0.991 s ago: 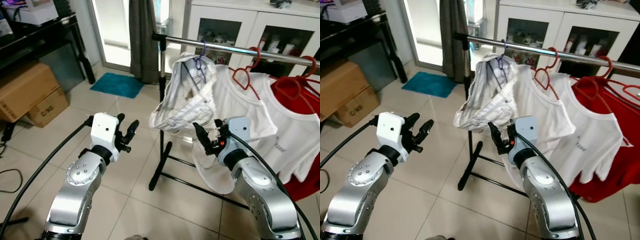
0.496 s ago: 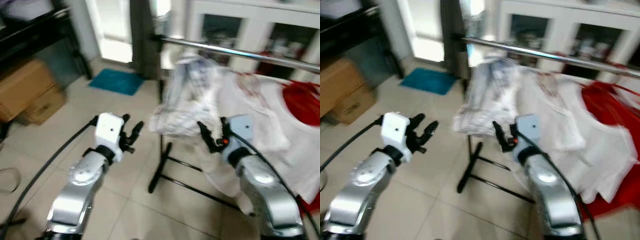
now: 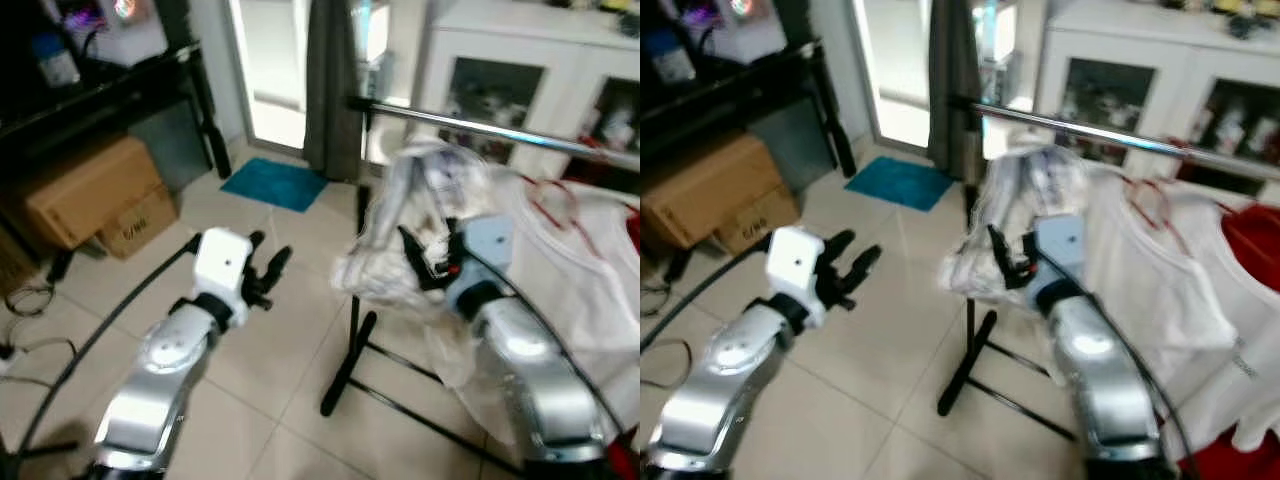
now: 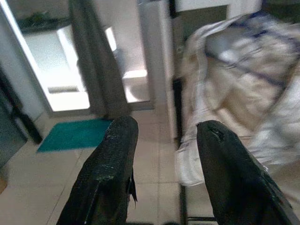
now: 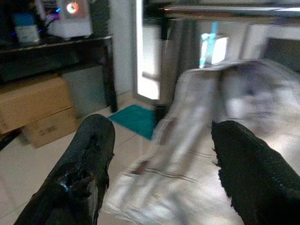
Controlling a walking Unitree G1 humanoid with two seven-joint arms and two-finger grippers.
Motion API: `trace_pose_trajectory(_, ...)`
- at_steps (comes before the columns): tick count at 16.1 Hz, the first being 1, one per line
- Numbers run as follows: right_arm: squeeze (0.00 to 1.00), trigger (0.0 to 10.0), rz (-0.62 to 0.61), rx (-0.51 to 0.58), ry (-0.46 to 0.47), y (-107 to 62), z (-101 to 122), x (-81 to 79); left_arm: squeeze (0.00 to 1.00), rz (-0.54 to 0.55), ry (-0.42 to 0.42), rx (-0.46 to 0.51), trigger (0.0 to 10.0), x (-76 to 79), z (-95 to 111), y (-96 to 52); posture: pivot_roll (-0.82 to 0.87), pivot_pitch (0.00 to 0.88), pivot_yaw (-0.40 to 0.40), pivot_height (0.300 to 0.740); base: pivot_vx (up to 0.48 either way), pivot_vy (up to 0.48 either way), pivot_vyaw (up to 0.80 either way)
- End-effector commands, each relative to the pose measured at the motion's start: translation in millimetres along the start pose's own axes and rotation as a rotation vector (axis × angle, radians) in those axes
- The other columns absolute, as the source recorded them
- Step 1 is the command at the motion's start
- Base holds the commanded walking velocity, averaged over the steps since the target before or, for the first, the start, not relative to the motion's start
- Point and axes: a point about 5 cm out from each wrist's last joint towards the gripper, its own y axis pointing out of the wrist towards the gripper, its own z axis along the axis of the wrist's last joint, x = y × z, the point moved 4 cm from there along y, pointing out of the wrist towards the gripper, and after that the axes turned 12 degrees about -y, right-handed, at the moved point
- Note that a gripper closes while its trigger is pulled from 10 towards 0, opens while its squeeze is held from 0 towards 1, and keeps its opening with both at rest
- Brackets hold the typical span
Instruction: Hang hanger
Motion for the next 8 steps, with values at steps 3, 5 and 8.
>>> trace_pose_trajectory(3,0.00,10.0,-0.036,0.032,-0.019,2.1,11.4,11.1,0.00,-0.032,0.008,0.011,10.0,6.1,4.7,2.6,-0.04,0.022,0.047,0.740,0.312,0.000,0.00)
trace_pose_trajectory(5,0.00,10.0,-0.040,0.038,-0.012,2.0,12.8,11.5,0.00,-0.039,-0.003,0.016,10.0,7.5,5.8,3.8,-0.04,0.022,0.047,0.740,0.315,0.000,0.00)
trace_pose_trajectory(8,0.00,10.0,-0.048,0.012,0.006,3.7,11.9,13.8,0.00,-0.064,-0.003,0.022,10.0,12.5,8.6,7.2,-0.05,0.020,0.047,0.740,0.315,0.000,-0.80)
